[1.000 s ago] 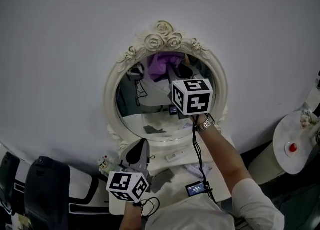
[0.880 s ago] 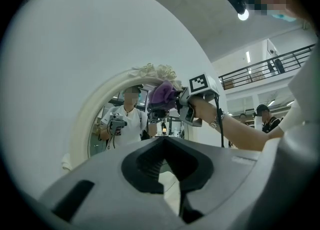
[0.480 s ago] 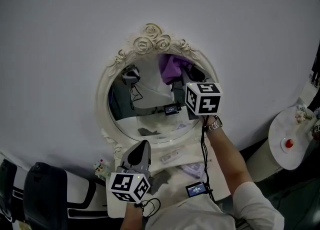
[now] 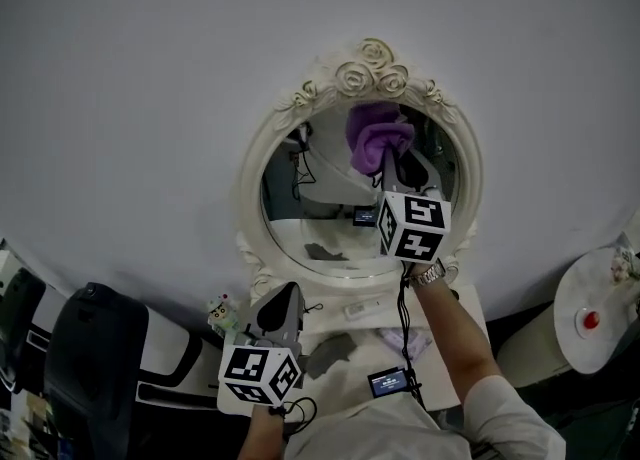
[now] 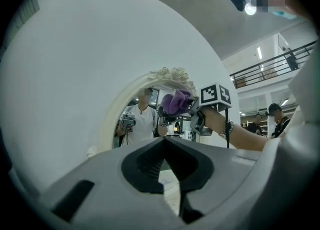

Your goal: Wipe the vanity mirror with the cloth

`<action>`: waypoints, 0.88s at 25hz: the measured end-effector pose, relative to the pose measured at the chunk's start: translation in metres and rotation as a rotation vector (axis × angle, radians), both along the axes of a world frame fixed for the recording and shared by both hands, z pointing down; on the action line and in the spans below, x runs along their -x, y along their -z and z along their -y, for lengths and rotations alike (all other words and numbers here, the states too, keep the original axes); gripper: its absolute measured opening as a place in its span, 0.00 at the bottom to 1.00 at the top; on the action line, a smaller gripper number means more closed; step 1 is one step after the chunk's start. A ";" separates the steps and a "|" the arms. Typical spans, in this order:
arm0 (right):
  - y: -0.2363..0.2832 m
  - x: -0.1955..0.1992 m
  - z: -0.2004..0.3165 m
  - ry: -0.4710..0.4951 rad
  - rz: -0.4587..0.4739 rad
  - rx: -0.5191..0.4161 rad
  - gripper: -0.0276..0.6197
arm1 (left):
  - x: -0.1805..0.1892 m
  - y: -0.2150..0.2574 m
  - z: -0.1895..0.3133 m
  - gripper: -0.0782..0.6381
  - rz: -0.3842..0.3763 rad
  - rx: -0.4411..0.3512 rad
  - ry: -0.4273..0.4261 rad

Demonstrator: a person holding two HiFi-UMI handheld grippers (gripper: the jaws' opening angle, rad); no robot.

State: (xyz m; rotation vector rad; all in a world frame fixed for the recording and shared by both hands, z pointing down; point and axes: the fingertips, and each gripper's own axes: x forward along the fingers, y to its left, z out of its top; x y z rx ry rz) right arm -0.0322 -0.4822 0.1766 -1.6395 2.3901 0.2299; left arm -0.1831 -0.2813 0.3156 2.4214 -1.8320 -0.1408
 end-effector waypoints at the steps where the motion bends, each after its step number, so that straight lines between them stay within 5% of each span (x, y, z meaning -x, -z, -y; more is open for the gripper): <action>1: -0.003 0.017 -0.004 0.045 -0.002 0.009 0.15 | 0.005 0.000 -0.003 0.11 0.001 0.000 0.016; 12: -0.046 0.170 -0.028 0.298 -0.081 0.103 0.15 | 0.061 0.001 -0.054 0.11 0.018 -0.010 0.192; 22: -0.050 0.196 -0.020 0.316 -0.065 0.123 0.15 | 0.082 -0.006 -0.067 0.11 0.019 0.011 0.254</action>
